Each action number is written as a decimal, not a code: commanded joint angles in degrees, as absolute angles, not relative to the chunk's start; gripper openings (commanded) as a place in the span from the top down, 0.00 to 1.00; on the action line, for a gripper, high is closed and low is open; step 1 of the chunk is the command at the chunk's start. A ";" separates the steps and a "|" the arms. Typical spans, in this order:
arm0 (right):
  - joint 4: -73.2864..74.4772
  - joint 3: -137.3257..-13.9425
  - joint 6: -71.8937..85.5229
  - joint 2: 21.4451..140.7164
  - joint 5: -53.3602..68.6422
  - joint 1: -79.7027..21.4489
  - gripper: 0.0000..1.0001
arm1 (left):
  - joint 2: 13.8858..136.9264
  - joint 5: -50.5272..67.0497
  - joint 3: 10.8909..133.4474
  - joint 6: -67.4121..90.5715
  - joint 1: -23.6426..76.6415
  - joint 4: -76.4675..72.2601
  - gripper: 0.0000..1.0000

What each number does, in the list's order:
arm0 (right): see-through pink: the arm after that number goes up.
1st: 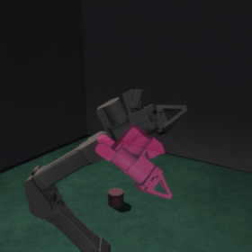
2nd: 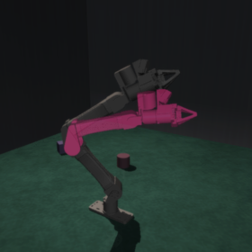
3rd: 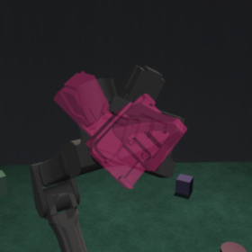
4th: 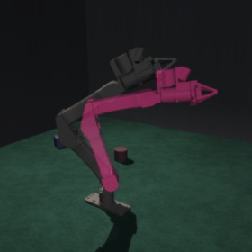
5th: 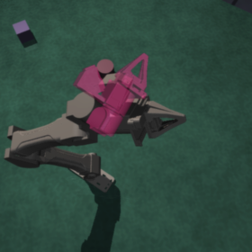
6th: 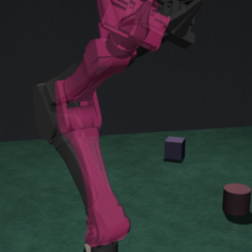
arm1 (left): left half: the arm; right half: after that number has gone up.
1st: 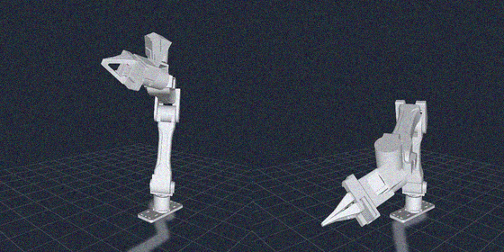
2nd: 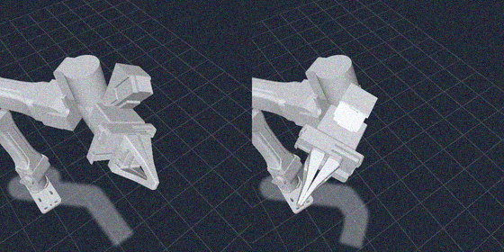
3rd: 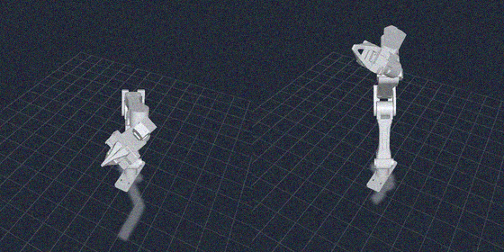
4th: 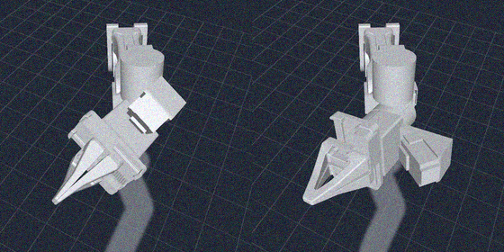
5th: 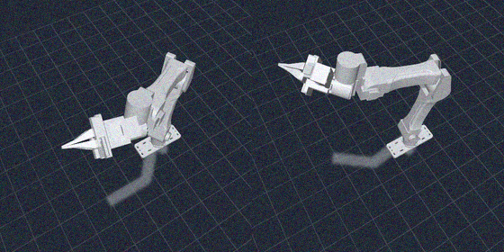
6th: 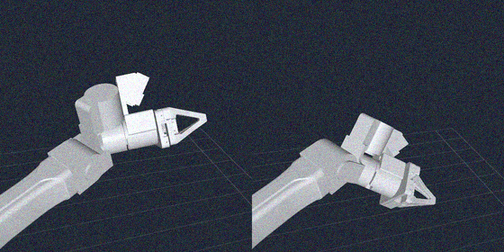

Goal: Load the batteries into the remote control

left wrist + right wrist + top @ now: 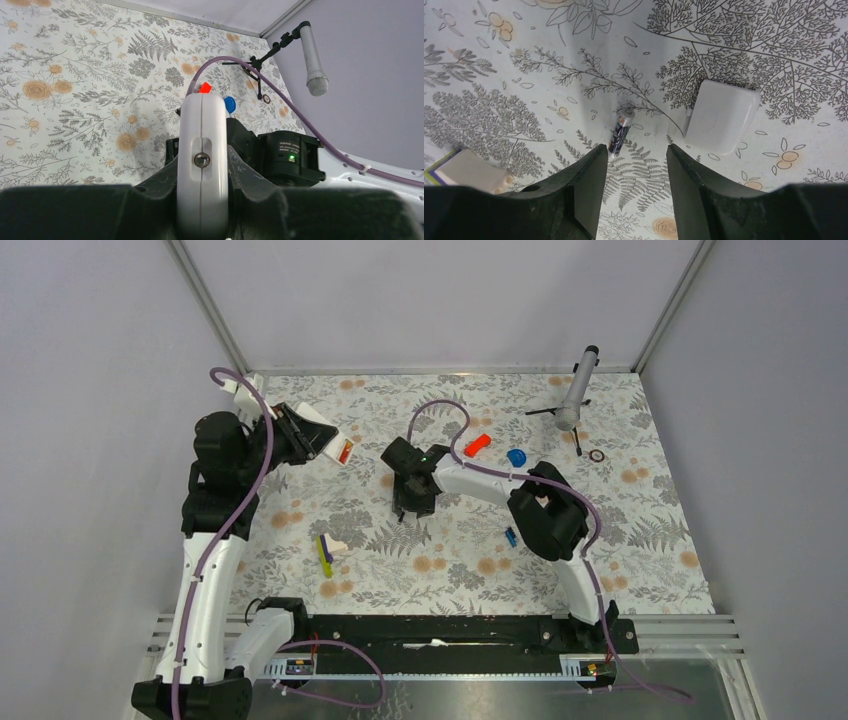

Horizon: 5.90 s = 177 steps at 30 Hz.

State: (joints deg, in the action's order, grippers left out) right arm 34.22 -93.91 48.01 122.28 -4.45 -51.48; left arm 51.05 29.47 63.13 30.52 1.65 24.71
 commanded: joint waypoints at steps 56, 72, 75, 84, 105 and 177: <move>40.70 -89.18 47.81 94.51 -20.56 -46.50 0.93 | 51.97 28.35 43.63 53.86 9.00 -7.92 1.00; 38.37 -98.17 51.04 88.29 -11.84 -47.37 0.92 | 64.33 18.38 40.73 69.45 22.30 -29.42 1.00; 38.31 -100.38 51.14 89.37 -11.88 -47.37 0.92 | 64.76 17.58 40.38 70.69 22.96 -30.28 1.00; 40.73 -103.74 51.06 93.36 -12.86 -47.75 0.91 | 65.24 15.94 38.79 75.54 23.27 -33.80 1.00; 43.33 -106.98 51.80 96.78 -13.02 -48.87 0.78 | 65.74 13.33 38.16 77.96 23.38 -35.77 1.00; -1.33 -69.17 77.77 75.47 15.26 -39.75 0.45 | 62.17 21.86 38.30 93.25 20.21 -57.07 1.00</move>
